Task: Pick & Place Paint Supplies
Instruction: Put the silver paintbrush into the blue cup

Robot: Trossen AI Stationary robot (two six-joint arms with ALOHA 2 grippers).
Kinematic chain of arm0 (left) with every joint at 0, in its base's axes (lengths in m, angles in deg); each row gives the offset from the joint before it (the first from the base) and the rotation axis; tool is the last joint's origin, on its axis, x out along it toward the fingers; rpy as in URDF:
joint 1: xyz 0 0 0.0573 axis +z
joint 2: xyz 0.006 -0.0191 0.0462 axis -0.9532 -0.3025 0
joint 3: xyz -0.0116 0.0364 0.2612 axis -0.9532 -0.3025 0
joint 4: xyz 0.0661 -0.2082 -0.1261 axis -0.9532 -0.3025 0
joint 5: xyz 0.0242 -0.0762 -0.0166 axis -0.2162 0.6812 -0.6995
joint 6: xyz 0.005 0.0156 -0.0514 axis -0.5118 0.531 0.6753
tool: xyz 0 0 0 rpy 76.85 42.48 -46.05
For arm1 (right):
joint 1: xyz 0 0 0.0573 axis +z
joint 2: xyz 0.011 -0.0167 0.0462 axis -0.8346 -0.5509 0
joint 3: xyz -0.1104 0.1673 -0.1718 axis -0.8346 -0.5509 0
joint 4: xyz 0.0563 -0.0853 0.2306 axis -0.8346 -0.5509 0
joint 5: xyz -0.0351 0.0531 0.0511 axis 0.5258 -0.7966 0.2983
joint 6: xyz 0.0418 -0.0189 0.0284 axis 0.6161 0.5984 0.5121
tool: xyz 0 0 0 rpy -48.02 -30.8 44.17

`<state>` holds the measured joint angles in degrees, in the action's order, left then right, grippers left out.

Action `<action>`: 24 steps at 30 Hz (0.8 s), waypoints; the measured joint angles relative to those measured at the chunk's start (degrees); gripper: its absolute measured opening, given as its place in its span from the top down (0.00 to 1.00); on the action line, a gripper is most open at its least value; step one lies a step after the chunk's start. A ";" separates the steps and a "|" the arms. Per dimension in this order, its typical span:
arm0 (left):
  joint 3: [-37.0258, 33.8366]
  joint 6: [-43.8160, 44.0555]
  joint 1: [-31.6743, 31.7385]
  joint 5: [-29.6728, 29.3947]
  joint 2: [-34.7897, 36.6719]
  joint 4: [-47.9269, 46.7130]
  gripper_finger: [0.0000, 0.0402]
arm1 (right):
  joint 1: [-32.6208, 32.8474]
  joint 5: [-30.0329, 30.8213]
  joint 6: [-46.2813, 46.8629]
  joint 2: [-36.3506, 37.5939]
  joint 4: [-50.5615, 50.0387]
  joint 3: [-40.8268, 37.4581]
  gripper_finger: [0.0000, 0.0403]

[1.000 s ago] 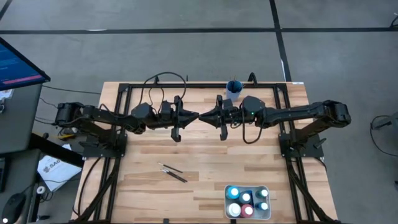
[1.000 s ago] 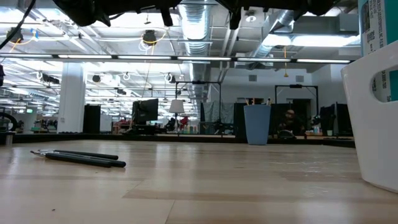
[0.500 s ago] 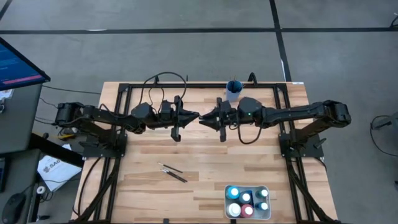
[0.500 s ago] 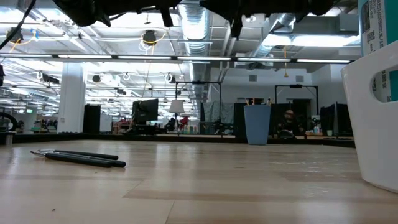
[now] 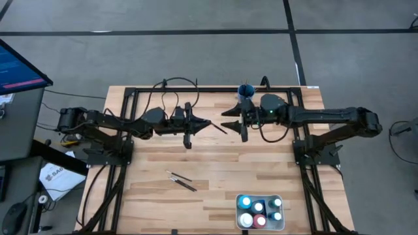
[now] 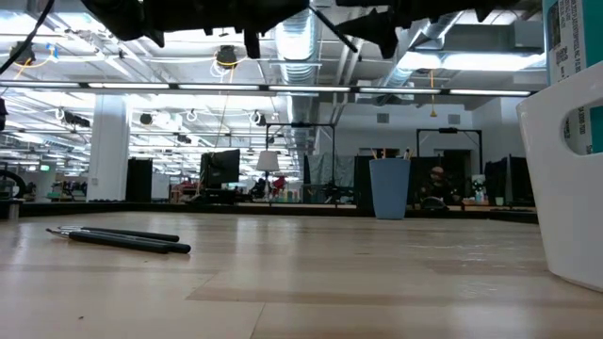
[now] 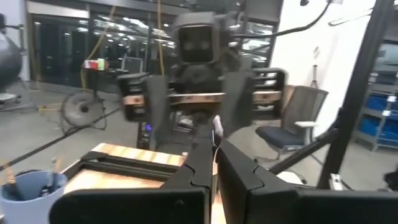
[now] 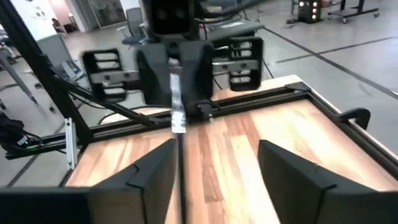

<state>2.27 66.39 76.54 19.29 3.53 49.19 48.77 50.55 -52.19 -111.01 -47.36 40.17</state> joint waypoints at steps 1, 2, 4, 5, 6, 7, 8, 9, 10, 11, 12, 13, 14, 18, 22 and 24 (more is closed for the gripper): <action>0.00 -0.02 0.20 -0.02 0.00 -0.08 1.00 | -0.19 0.02 -0.01 0.02 0.72 0.00 0.44; 0.00 0.00 0.40 -0.21 0.02 -0.52 1.00 | -0.25 0.14 -0.01 -0.21 1.85 0.02 0.42; 0.00 0.23 0.75 -0.22 0.03 -3.07 1.00 | -0.24 0.41 -0.01 -1.50 2.72 0.52 0.41; 0.00 1.00 0.93 -0.20 0.01 -4.59 1.00 | -0.13 0.48 -0.01 -2.49 2.63 1.03 0.41; 0.00 1.63 1.13 -0.19 0.00 -5.76 1.00 | -0.06 0.54 -0.08 -3.69 2.47 1.64 0.41; 0.00 2.35 1.23 -0.20 0.00 -6.76 1.00 | 0.18 0.62 -0.28 -5.04 2.51 2.46 0.41; 0.00 2.62 1.36 -0.18 0.00 -7.85 1.00 | 0.35 0.65 -0.75 -6.38 2.66 3.26 0.42; 0.00 2.81 1.44 -0.18 0.00 -8.89 1.00 | 0.51 0.63 -1.02 -7.40 2.52 3.89 0.42; 0.00 2.82 1.44 -0.18 0.00 -9.59 1.00 | 0.64 0.61 -1.40 -8.30 2.25 4.62 0.43; 0.00 2.82 1.44 -0.18 0.00 -9.89 1.00 | 0.65 0.46 -1.72 -9.36 2.49 5.60 0.43; 0.00 2.82 1.44 -0.18 0.00 -10.01 1.00 | 0.67 0.34 -2.13 -10.30 2.83 6.53 0.44; 0.00 2.82 1.42 -0.04 0.00 -10.46 1.00 | 0.65 -0.28 -2.64 -10.94 2.77 7.19 0.44; 0.00 2.82 1.41 0.25 0.00 -11.39 1.00 | 0.57 -0.88 -3.09 -11.52 2.47 7.77 0.44; 0.00 2.98 1.40 0.26 0.00 -12.87 1.00 | 0.51 -2.26 -4.69 -14.07 0.70 10.67 0.45; 0.00 2.93 1.41 0.26 0.00 -12.85 1.00 | 0.51 -4.33 -4.71 -15.93 -1.61 11.89 0.45; 0.00 2.93 1.41 0.26 0.00 -12.86 1.00 | 0.66 -4.37 -4.69 -16.77 -1.82 11.97 0.45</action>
<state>2.27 69.32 77.95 19.55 3.53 36.33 49.43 46.18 -56.87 -127.78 -49.19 52.14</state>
